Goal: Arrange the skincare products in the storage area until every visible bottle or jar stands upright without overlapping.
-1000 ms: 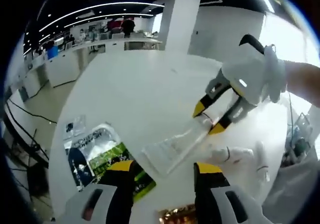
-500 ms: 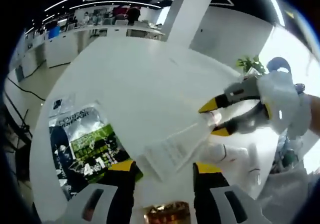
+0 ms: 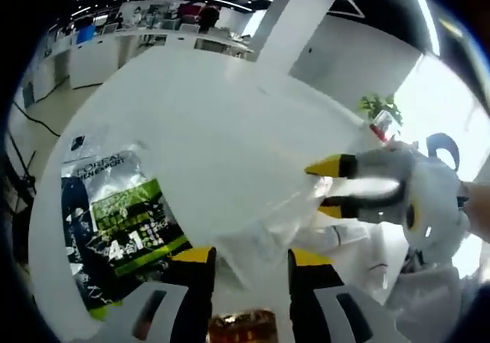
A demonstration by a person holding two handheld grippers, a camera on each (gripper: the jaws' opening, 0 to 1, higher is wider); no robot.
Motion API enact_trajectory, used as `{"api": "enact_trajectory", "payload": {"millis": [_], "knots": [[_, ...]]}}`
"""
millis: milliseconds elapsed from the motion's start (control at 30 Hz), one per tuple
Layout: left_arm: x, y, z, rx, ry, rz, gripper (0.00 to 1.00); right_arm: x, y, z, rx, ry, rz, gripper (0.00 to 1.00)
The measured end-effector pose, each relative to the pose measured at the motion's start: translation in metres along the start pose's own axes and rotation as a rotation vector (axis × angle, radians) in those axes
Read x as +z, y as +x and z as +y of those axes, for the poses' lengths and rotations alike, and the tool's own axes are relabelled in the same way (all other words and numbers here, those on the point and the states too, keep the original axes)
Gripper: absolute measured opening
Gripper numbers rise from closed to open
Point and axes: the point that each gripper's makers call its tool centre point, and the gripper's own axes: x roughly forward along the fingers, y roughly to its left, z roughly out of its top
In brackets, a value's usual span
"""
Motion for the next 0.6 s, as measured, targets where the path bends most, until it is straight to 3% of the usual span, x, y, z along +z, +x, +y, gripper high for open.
{"api": "enact_trajectory", "payload": {"millis": [67,133,333,433,500,600], "knots": [[-0.005,0.002,-0.006,-0.035,0.02,0.024,0.37,0.0,0.0,-0.001,-0.012,0.005,0.0,0.28],[-0.002,0.003,0.0,-0.003,0.009,0.007,0.37,0.0,-0.001,-0.001,-0.02,0.01,0.0,0.28],[0.0,0.002,0.001,-0.023,-0.057,0.001,0.35,-0.001,-0.001,-0.002,-0.02,0.027,-0.004,0.28],[0.001,0.0,0.001,-0.024,-0.068,0.003,0.29,-0.002,-0.001,-0.002,-0.025,0.054,-0.003,0.28],[0.01,-0.005,0.004,-0.007,-0.073,-0.043,0.21,-0.004,-0.001,-0.003,-0.022,0.111,-0.004,0.28],[0.028,-0.013,-0.002,-0.077,-0.165,-0.128,0.15,-0.007,-0.001,-0.003,-0.012,0.217,-0.026,0.28]]}}
